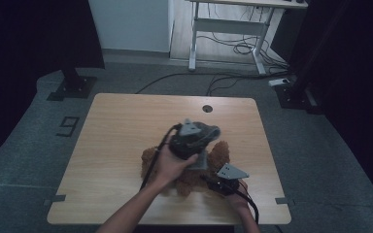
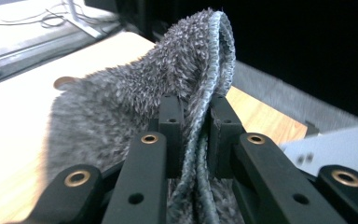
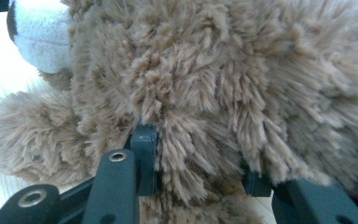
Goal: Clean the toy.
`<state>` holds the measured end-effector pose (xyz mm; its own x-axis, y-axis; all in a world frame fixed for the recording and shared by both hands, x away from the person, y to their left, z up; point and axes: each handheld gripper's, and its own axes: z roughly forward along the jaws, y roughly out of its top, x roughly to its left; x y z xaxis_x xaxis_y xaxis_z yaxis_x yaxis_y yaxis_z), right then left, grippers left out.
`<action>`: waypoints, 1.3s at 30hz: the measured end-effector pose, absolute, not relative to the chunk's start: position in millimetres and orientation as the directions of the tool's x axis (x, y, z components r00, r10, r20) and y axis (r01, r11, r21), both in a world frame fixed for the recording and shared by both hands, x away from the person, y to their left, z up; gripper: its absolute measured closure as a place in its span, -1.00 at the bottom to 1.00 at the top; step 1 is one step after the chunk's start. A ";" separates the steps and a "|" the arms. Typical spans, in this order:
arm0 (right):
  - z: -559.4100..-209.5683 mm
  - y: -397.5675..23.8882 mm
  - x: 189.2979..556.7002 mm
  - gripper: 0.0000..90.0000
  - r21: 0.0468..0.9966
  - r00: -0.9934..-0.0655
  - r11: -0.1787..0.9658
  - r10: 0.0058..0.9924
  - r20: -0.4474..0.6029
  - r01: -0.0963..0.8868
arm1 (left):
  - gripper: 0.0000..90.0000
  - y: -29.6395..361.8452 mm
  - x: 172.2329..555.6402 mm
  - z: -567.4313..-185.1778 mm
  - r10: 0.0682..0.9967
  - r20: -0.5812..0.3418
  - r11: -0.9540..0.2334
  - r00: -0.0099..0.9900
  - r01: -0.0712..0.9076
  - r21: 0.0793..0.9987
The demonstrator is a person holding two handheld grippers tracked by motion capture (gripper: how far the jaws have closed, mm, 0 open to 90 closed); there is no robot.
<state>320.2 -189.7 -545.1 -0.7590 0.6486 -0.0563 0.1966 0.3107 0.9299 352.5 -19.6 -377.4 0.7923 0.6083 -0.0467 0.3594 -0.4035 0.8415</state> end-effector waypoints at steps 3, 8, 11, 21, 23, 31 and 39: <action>-545.1 -189.9 320.2 0.26 0.929 -0.759 0.313 0.649 -0.059 0.195 | 0.73 -43.2 358.1 -392.9 0.598 -0.028 -0.468 0.801 0.377 0.799; -545.2 -189.4 319.9 0.26 0.930 -0.758 0.311 0.650 -0.058 0.195 | 0.73 -43.6 373.4 -428.1 0.630 -0.078 -0.477 0.773 0.464 0.747; -545.3 -188.6 319.9 0.26 0.929 -0.758 0.316 0.649 -0.062 0.195 | 0.74 -32.7 376.7 -435.6 0.647 -0.091 -0.459 0.757 0.482 0.746; -545.2 -188.3 319.8 0.26 0.929 -0.754 0.312 0.654 -0.058 0.198 | 0.75 7.8 366.0 -429.7 0.675 -0.062 -0.448 0.735 0.475 0.757; -545.5 -188.4 320.2 0.26 0.930 -0.753 0.307 0.655 -0.054 0.200 | 0.75 19.2 364.7 -429.6 0.689 -0.049 -0.443 0.723 0.474 0.761; -545.7 -188.5 320.9 0.26 0.932 -0.753 0.301 0.656 -0.049 0.202 | 0.75 80.9 370.0 -433.6 0.736 -0.135 -0.336 0.663 0.532 0.777; -545.7 -188.3 320.6 0.25 0.932 -0.753 0.301 0.657 -0.050 0.200 | 0.75 109.5 360.3 -430.5 0.752 -0.138 -0.298 0.645 0.519 0.801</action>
<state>320.6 -188.3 -545.7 -0.7526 0.6565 -0.0503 0.2002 0.3010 0.9324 360.3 109.5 -430.5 0.6447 0.7519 -0.1377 0.5188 -0.2982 0.8012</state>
